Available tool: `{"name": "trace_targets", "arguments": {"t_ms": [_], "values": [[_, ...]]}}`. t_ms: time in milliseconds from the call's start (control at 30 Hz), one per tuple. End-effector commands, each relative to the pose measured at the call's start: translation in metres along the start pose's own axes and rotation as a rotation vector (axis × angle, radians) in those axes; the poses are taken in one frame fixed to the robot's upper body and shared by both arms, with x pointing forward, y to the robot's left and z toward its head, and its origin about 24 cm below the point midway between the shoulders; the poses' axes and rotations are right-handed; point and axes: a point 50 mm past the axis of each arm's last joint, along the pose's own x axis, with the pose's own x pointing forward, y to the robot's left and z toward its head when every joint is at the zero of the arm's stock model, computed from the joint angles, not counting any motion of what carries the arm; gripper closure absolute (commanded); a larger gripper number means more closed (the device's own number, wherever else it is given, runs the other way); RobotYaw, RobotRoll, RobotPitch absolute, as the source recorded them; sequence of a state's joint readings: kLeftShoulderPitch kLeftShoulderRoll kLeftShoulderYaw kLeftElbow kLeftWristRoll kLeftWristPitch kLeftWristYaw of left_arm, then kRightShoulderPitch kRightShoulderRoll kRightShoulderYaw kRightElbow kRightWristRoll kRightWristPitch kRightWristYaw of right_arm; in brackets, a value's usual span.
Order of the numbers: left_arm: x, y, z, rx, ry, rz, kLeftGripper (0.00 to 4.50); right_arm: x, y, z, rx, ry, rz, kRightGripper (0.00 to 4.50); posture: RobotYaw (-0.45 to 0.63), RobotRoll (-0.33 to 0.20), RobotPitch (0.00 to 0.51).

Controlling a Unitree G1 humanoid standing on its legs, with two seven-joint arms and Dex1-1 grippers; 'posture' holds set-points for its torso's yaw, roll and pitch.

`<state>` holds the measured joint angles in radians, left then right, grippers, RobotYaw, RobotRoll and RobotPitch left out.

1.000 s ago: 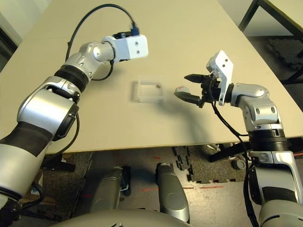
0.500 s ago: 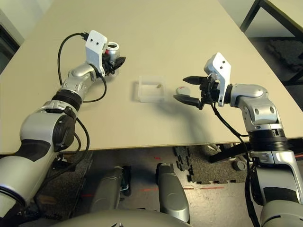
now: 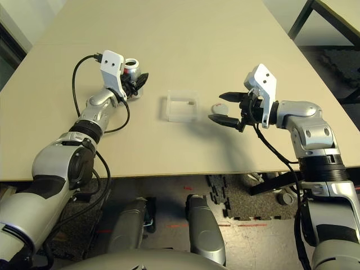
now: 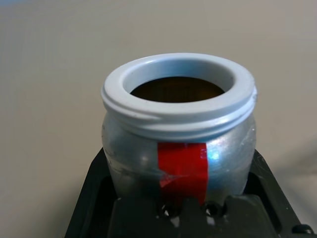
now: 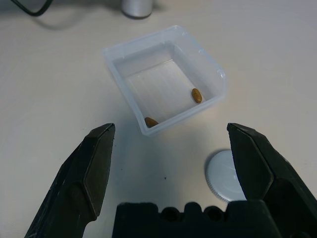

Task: Pour the medicine from the bottle into the box.

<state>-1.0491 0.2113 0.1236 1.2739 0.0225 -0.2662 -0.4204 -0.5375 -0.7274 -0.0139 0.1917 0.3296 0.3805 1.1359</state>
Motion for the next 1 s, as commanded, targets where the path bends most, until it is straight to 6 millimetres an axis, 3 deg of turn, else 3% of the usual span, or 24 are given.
{"name": "trace_targets", "arguments": {"t_ms": [33, 300, 467, 500, 1000], "values": [[-0.003, 0.0, -0.009, 0.049, 0.042, 0.007, 1.93, 0.0, 0.002, 0.002, -0.004, 0.005, 0.008, 0.0, -0.12, 0.0, 0.173], [-0.004, -0.001, -0.012, 0.032, 0.039, 0.014, 1.93, 0.002, 0.003, 0.003, -0.003, 0.004, 0.014, 0.0, -0.12, 0.0, 0.175], [-0.006, -0.002, -0.016, 0.007, 0.03, 0.007, 0.12, 0.003, 0.003, 0.003, -0.003, 0.001, 0.015, 0.0, -0.11, 0.0, 0.173], [-0.007, -0.002, -0.016, 0.009, 0.022, 0.008, 0.05, 0.003, 0.003, 0.003, -0.003, 0.001, 0.016, 0.0, -0.11, 0.0, 0.173], [-0.02, -0.011, -0.03, -0.015, -0.086, 0.015, 0.05, 0.009, 0.0, 0.004, -0.006, -0.01, 0.018, 0.0, -0.07, 0.0, 0.173]]}}
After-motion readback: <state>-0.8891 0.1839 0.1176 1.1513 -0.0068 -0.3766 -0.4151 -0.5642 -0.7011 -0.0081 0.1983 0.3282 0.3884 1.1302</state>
